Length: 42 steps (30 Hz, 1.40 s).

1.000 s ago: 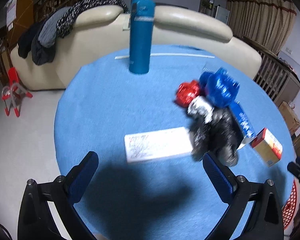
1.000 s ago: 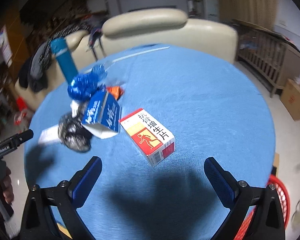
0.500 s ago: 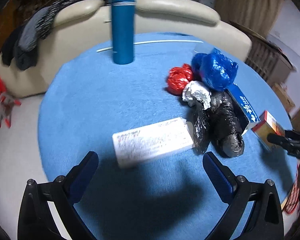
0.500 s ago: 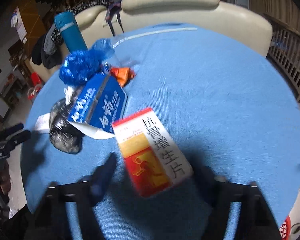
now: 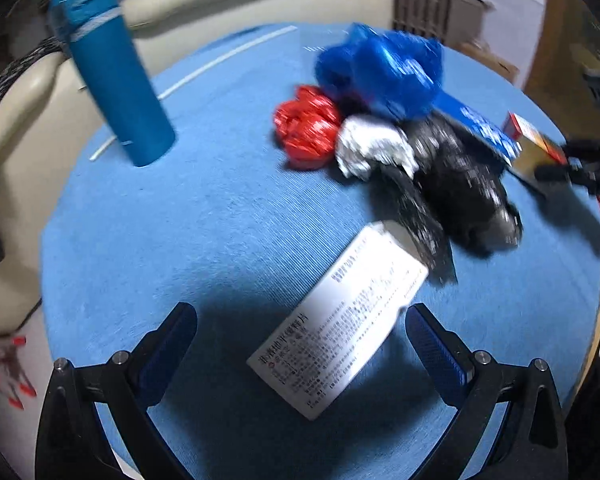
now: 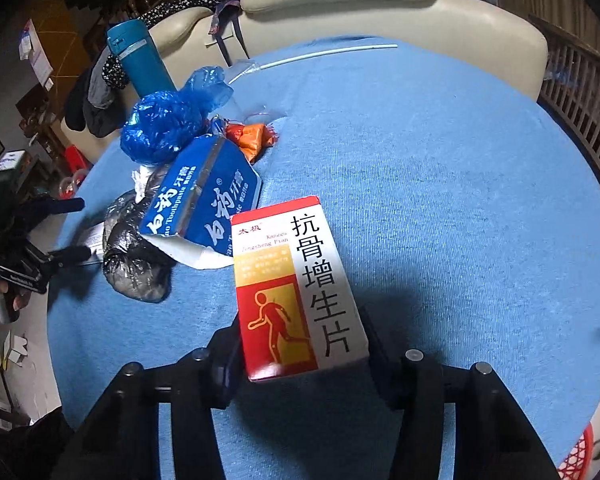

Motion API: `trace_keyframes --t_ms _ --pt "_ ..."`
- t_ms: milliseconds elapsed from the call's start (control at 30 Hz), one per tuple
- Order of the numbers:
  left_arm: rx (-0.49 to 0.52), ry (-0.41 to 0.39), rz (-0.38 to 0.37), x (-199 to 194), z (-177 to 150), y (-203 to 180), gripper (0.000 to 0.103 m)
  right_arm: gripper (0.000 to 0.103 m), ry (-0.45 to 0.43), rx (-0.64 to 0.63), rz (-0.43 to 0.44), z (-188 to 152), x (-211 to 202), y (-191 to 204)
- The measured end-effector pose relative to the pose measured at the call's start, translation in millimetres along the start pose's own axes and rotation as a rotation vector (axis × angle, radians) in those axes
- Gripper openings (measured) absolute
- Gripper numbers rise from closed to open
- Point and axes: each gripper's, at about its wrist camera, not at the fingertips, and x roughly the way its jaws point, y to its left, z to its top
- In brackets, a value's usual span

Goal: Collect trash
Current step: 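Grasp the white leaflet with the left tool, then carry the medicine box with the right tool into the red basket while the left tool drops the leaflet there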

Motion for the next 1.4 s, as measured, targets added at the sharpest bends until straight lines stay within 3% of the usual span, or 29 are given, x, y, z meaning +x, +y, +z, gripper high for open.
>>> trace_keyframes --t_ms 167,200,233,267,333,567,833,1100,1400 --pt "0.061 0.055 -0.028 20.1 -1.2 -1.1 0.099 0.054 0.01 0.002 -0.005 0.4 0.3 5.3" --pt "0.035 0.049 -0.069 20.1 -0.9 2.3 0.09 0.054 0.011 -0.001 -0.004 0.6 0.2 7.4" --pt "0.008 0.045 -0.105 19.2 -0.2 4.9 0.07 0.054 0.01 -0.002 -0.003 0.7 -0.8 9.6" --pt "-0.004 0.033 -0.08 17.1 0.6 6.2 0.06 0.054 0.009 -0.001 -0.002 0.5 -1.4 11.1" --pt "-0.032 0.031 -0.068 16.5 -0.2 7.2 0.056 0.054 0.003 0.002 0.0 -0.2 -3.4 14.0" --pt "-0.17 -0.01 -0.04 -1.4 -28.4 2.2 0.05 0.054 -0.03 0.029 0.011 -9.8 -15.4 22.9" --pt "-0.279 -0.157 -0.044 -56.5 -41.4 -27.9 0.05 0.054 -0.096 0.108 0.007 -26.8 -43.0 17.4" --pt "-0.239 -0.271 -0.105 -97.1 -10.2 -76.6 0.05 0.054 -0.211 0.216 -0.044 -54.1 -97.3 -9.1" --pt "-0.112 -0.28 -0.228 -94.5 33.3 -171.7 0.05 0.054 -0.308 0.397 -0.179 -117.8 -169.6 -79.8"
